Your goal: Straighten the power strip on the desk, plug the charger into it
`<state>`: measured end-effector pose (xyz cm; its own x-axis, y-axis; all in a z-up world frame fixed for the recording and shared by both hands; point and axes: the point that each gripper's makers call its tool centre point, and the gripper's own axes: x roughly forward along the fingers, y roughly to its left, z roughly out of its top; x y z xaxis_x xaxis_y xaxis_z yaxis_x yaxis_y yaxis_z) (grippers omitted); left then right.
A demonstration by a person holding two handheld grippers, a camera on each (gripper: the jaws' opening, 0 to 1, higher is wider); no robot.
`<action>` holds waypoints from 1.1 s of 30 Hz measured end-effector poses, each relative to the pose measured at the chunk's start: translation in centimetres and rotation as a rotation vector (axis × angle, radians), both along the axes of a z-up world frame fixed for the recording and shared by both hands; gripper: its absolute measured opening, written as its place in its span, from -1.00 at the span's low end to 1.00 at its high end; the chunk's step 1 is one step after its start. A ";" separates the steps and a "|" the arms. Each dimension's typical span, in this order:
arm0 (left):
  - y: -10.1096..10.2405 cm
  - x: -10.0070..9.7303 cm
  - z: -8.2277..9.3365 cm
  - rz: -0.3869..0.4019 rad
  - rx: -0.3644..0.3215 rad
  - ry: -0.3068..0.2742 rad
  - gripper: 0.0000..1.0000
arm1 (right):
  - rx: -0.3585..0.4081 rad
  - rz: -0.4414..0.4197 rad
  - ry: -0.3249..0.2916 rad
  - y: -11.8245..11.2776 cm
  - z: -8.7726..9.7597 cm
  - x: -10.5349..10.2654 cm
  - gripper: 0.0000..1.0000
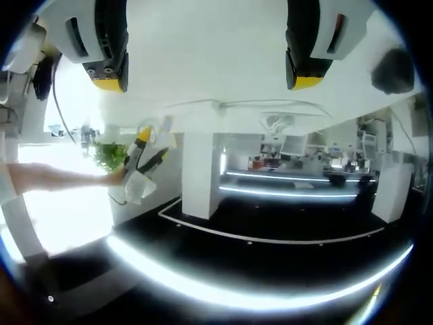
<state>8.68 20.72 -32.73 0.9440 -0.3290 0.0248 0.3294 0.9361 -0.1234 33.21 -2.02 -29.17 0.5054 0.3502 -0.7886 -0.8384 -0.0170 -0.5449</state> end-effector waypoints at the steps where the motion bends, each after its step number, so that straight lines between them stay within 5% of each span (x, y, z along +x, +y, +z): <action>1: 0.0 0.0 0.0 0.001 -0.001 0.000 0.99 | 0.001 -0.004 0.011 -0.1 -0.3 0.1 0.33; 11: 0.5 0.2 -0.1 0.010 0.002 0.007 0.99 | 0.043 -0.036 0.059 -0.5 -1.9 0.6 0.04; 17: 0.2 0.4 -0.2 0.005 0.003 0.009 0.99 | 0.020 -0.019 0.059 -0.6 -2.7 0.2 -0.41; 26: -0.2 0.6 0.0 -0.004 0.007 0.007 0.99 | -0.019 0.030 0.032 -0.2 -2.8 0.1 -0.47; 33: -0.3 0.7 0.1 -0.003 0.010 0.008 0.99 | -0.051 -0.031 0.063 -0.1 -2.9 0.2 -0.52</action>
